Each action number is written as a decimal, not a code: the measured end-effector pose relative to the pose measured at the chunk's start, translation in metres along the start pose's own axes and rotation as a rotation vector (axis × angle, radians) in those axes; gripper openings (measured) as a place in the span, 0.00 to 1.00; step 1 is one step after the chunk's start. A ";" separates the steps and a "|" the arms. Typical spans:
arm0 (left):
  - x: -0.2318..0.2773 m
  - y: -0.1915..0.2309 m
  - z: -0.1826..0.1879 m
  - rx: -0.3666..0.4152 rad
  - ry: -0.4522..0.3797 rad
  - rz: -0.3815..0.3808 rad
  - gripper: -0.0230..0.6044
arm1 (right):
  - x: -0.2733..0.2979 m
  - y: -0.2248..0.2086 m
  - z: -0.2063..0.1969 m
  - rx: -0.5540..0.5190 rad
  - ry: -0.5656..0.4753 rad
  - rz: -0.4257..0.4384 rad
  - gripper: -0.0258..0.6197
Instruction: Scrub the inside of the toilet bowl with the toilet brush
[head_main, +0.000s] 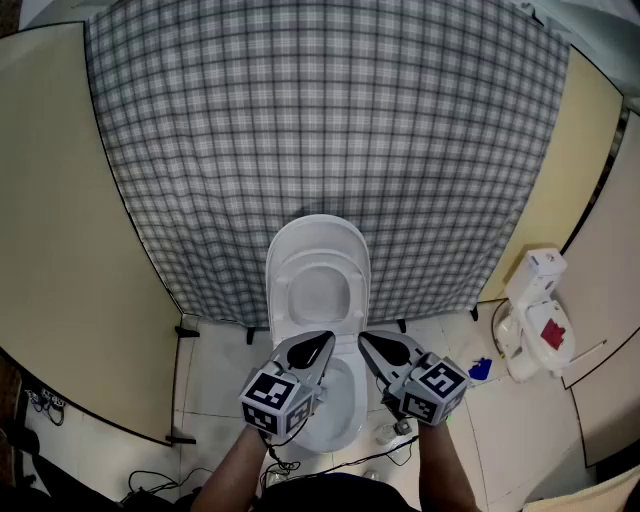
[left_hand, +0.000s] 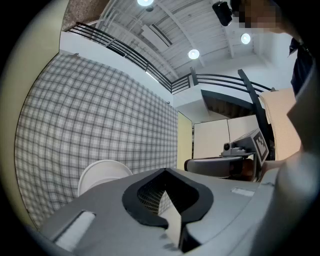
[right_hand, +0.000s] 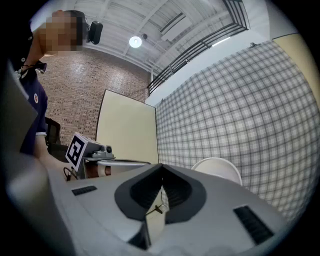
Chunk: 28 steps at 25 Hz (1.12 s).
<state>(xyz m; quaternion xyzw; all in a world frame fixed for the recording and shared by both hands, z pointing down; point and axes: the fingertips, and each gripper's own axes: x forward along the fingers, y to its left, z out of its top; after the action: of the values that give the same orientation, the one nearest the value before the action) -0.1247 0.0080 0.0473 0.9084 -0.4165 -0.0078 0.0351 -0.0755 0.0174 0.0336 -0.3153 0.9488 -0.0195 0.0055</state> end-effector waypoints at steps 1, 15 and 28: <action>0.023 -0.005 -0.002 -0.005 -0.001 -0.003 0.05 | -0.006 -0.022 -0.002 -0.001 0.009 -0.002 0.04; 0.107 -0.015 -0.018 -0.004 0.061 -0.008 0.05 | -0.030 -0.113 -0.014 0.015 0.059 -0.054 0.08; 0.148 -0.077 -0.089 -0.052 0.169 -0.063 0.05 | -0.108 -0.158 -0.069 0.071 0.140 -0.180 0.09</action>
<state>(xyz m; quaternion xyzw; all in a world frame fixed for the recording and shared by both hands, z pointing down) 0.0340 -0.0489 0.1327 0.9171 -0.3832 0.0569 0.0937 0.1035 -0.0421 0.1082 -0.3966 0.9134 -0.0756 -0.0516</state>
